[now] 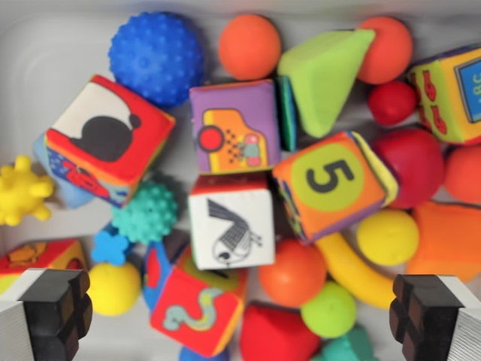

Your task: Pick an object from the bin

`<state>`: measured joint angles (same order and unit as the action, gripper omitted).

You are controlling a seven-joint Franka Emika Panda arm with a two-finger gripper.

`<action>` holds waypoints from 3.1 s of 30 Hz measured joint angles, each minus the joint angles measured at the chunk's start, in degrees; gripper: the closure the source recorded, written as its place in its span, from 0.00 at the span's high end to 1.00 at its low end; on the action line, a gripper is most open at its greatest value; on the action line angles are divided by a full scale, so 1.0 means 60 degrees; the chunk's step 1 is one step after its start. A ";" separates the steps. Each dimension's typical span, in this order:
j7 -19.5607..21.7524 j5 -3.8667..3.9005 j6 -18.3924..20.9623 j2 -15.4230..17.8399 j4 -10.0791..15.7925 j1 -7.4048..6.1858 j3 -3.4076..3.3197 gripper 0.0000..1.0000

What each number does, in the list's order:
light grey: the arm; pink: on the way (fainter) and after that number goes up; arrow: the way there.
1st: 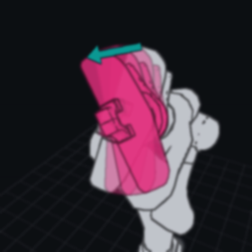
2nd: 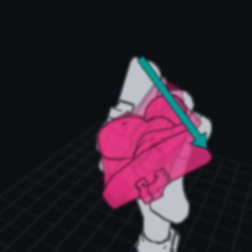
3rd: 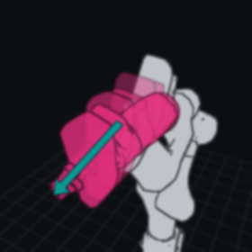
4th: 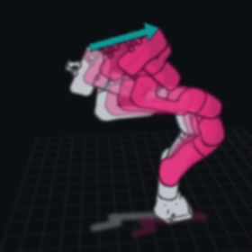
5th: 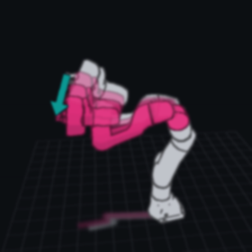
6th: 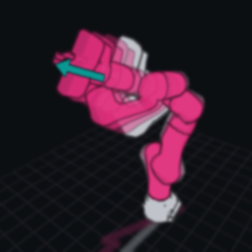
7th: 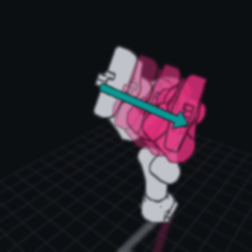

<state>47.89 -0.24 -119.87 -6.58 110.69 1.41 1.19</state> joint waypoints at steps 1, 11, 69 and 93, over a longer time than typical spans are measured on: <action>0.0072 0.0000 -0.0024 -0.0013 0.0016 -0.0022 0.0004 1.00; 0.0957 0.0027 -0.0273 -0.0178 0.0163 -0.0289 0.0045 1.00; 0.6191 0.0117 -0.3094 -0.2955 0.0633 -0.2069 0.0084 1.00; 0.6198 0.0136 -0.3929 -0.3740 0.0665 -0.2103 0.0032 0.00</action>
<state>85.08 0.57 -143.44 -29.02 114.68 -11.20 1.38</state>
